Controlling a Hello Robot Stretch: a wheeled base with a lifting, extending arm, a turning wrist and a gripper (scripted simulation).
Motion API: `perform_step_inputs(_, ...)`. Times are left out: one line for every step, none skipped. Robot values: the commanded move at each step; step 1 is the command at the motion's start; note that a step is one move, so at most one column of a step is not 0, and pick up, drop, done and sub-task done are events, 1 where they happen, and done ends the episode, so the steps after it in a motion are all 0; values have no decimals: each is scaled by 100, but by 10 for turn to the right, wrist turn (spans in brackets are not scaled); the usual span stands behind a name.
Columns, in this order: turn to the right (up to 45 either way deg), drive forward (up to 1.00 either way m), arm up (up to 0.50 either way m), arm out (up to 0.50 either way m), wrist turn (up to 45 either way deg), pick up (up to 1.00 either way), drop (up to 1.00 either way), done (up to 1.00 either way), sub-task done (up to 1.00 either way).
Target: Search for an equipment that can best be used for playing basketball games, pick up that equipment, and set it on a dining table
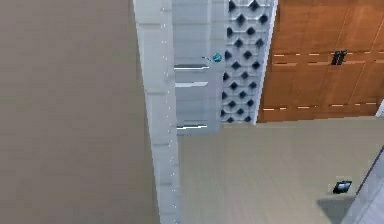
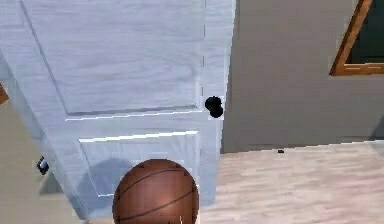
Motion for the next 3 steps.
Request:
perform_step_inputs(450, 0, 0, 0, 0, 0, 0, 0, 0)
perform_step_inputs(180, 0, 0, 0, 0, 0, 0, 0, 0)
perform_step_inputs(0, 45, 0, 0, 0, 0, 0, 0, 0)
